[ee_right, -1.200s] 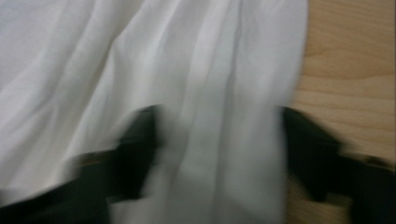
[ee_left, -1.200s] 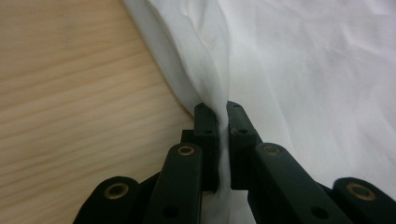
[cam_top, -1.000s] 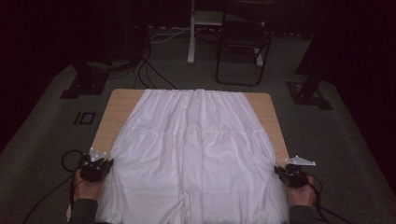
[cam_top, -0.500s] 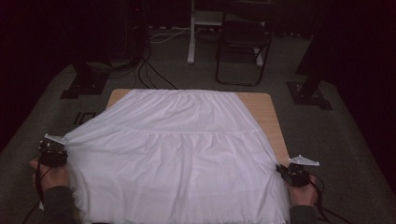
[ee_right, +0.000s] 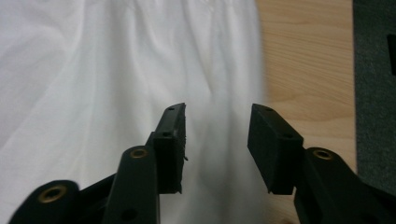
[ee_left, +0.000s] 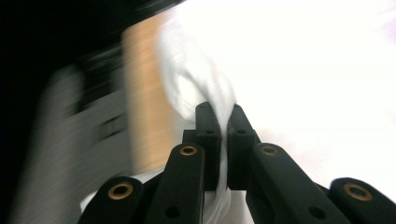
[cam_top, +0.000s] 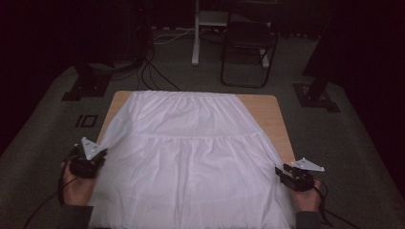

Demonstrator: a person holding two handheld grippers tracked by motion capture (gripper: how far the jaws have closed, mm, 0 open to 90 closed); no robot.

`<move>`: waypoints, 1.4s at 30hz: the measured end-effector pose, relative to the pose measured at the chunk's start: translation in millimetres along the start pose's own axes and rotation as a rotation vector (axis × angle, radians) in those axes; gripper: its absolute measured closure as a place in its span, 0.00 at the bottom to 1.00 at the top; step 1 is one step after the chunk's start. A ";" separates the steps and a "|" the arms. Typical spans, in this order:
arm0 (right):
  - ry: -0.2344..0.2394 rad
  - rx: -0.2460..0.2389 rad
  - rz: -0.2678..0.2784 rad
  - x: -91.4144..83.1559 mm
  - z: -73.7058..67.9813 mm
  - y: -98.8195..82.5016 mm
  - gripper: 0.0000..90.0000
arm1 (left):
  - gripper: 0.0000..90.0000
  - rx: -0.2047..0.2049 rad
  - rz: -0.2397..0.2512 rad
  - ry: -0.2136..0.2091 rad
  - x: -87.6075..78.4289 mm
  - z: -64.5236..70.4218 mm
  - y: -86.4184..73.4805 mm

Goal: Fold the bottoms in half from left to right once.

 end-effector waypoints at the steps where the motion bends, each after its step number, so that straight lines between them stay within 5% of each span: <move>1: 0.001 -0.013 0.002 0.4 -2.7 0.9 0.60 | 0.97 0.025 0.014 -0.066 -0.6 19.4 11.1; 6: 0.001 -0.052 0.019 1.0 -15.4 8.6 0.57 | 0.97 0.117 0.104 -0.433 2.5 118.6 70.9; 8: 0.002 -0.054 0.023 0.3 -17.1 10.3 0.57 | 0.97 0.117 0.104 -0.433 2.5 118.6 70.9; 10: 0.005 -0.065 0.036 -0.9 -21.1 14.7 0.58 | 0.97 0.099 0.139 -0.693 8.8 190.1 105.5; 11: 0.008 -0.066 0.036 -0.8 -22.8 15.8 0.58 | 0.97 0.090 0.140 -0.752 9.1 209.5 111.6; 12: 0.008 -0.066 0.036 -0.8 -22.8 15.8 0.58 | 0.97 0.090 0.140 -0.752 9.1 209.5 111.6; 13: 0.008 -0.073 0.036 -0.5 -24.5 16.8 0.58 | 0.97 0.122 0.130 -0.790 9.5 236.0 116.0; 14: 0.003 -0.091 0.034 -0.4 -29.9 19.3 0.58 | 0.96 0.201 0.098 -0.842 12.6 273.6 116.1; 15: 0.001 -0.097 0.032 -0.7 -31.9 20.3 0.58 | 0.95 0.243 0.088 -0.857 17.6 291.4 114.6; 16: -0.004 -0.102 0.028 -1.6 -34.5 21.7 0.58 | 0.85 0.291 0.077 -0.859 23.9 305.8 111.9; 17: -0.004 -0.102 0.028 -1.6 -34.5 21.7 0.58 | 0.72 0.291 0.077 -0.859 23.9 305.8 111.9; 18: -0.002 -0.112 0.036 -6.1 -42.2 26.5 0.56 | 0.65 0.329 0.079 -0.812 34.3 316.4 107.9; 20: 0.003 -0.117 0.042 -8.2 -45.2 28.4 0.56 | 0.61 0.329 0.079 -0.812 34.3 316.4 107.9; 21: 0.026 -0.125 0.055 -14.0 -56.0 34.2 0.55 | 0.57 0.295 0.095 -0.832 35.8 309.1 106.3; 28: 0.164 -0.155 0.057 -9.8 -108.3 53.9 0.53 | 0.53 0.193 0.118 -0.540 48.8 209.8 93.9; 29: 0.176 -0.161 0.051 -6.5 -114.9 56.6 0.52 | 0.52 0.193 0.118 -0.540 48.8 209.8 93.9; 30: 0.188 -0.164 0.041 -2.4 -121.0 59.0 0.52 | 0.52 0.109 0.092 -0.482 57.3 178.7 81.2; 32: 0.197 -0.169 0.029 2.5 -126.3 60.9 0.52 | 0.52 0.109 0.092 -0.482 57.3 178.7 81.2; 33: 0.198 -0.176 -0.002 13.9 -134.7 63.1 0.49 | 0.50 0.046 0.051 -0.376 69.5 144.8 61.4; 35: 0.196 -0.184 -0.012 19.2 -137.1 63.1 0.47 | 0.49 -0.009 0.001 -0.317 82.3 121.2 40.6; 37: 0.196 -0.181 -0.091 35.8 -141.1 54.5 0.41 | 0.44 -0.027 -0.104 -0.259 104.2 104.0 11.1; 42: 0.213 -0.209 -0.162 45.9 -147.0 38.6 0.47 | 0.42 -0.027 -0.184 -0.269 125.8 108.2 -4.2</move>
Point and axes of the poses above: each handheld gripper's, and its own axes: x roughly forward along the jaws, y roughly out of its top, z roughly to its right, the point moved 8 cm from there along x, roughly forward along the jaws, and after that the axes turned 6 degrees about -z, right-handed, at the moved point
